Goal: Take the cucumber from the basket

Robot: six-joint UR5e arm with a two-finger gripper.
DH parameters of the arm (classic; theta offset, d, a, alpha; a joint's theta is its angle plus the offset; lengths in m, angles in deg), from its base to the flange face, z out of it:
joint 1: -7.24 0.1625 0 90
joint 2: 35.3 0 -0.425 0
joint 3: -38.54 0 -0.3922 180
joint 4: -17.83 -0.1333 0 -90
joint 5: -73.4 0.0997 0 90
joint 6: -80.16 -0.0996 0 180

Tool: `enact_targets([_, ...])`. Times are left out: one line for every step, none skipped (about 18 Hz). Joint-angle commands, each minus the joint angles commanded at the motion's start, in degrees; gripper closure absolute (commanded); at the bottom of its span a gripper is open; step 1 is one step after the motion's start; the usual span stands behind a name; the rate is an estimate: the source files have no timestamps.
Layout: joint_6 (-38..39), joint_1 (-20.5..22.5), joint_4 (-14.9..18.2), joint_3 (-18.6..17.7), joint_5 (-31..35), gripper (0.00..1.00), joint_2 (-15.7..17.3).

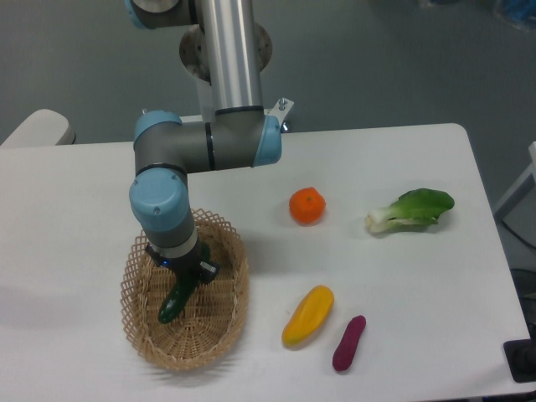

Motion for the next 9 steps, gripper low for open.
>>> enact_targets([-0.6, 0.3, 0.1, 0.6, 0.0, 0.79, 0.2])
enact_targets([-1.1, 0.9, 0.1, 1.1, 0.0, 0.79, 0.5])
enact_targets([-1.7, 1.3, 0.2, 1.6, 0.0, 0.79, 0.6])
enact_targets([-2.4, 1.9, 0.6, 2.2, 0.0, 0.79, 0.9])
enact_targets([-3.5, 2.9, 1.7, 2.9, 0.0, 0.79, 1.3])
enact_targets([-5.0, 3.9, 3.3, 4.0, -0.1, 0.79, 1.7])
enact_targets([-6.7, 5.1, 5.2, 4.9, -0.1, 0.79, 2.1])
enact_targets([-8.9, 6.6, 6.8, 5.9, -0.2, 0.79, 2.5])
enact_targets([-11.1, 8.1, 8.2, 6.9, -0.2, 0.79, 2.6])
